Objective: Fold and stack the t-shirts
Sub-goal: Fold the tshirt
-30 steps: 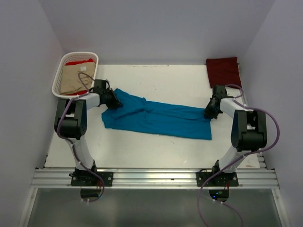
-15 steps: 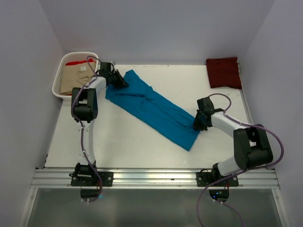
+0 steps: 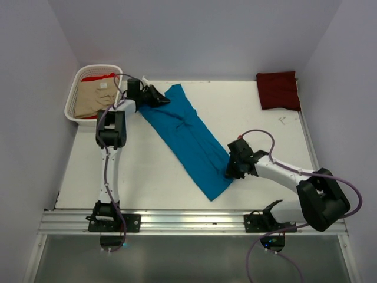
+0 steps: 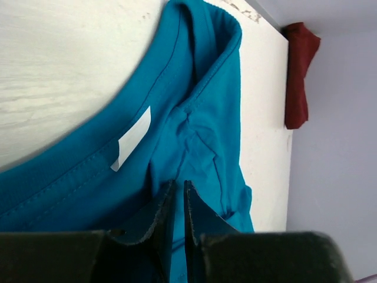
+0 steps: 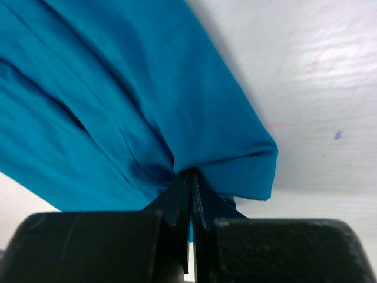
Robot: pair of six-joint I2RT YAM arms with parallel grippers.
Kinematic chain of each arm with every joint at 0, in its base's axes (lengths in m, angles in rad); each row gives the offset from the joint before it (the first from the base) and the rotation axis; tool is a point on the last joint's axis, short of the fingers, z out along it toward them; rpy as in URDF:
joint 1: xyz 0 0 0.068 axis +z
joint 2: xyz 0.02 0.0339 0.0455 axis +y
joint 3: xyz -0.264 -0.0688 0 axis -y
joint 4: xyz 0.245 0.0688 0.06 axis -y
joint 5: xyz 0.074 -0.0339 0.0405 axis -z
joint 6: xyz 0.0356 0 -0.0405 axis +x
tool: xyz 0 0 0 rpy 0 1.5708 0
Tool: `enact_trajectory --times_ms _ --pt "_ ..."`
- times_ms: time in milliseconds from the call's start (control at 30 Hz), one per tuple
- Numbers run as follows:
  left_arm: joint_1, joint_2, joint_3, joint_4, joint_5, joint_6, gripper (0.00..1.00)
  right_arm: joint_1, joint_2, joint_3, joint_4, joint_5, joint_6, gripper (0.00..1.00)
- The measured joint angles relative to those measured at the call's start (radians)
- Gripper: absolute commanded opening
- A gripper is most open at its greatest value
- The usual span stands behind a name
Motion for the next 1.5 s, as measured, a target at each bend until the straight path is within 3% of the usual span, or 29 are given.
enact_trajectory --times_ms 233,533,900,1133,1233,1433,1500 --pt "-0.017 0.103 0.069 0.188 0.123 -0.158 0.17 0.172 -0.042 -0.04 0.003 -0.008 0.119 0.0" --pt "-0.046 0.172 0.116 0.372 0.183 -0.319 0.18 0.387 -0.045 -0.027 -0.079 -0.019 0.223 0.0" --pt "-0.082 0.246 0.225 0.428 0.202 -0.406 0.18 0.669 0.157 0.147 -0.13 -0.009 0.275 0.0" --pt "-0.09 0.277 0.264 0.47 0.2 -0.476 0.13 0.731 0.258 0.259 -0.14 0.012 0.273 0.0" --pt "-0.09 0.266 0.218 0.562 0.196 -0.506 0.13 0.735 0.27 0.301 -0.158 0.036 0.253 0.0" --pt "-0.088 0.142 0.109 0.575 0.168 -0.447 0.26 0.735 0.27 0.365 -0.162 0.088 0.192 0.0" --pt "-0.083 0.049 0.105 0.549 0.154 -0.408 0.32 0.735 0.269 0.381 -0.161 0.101 0.168 0.2"
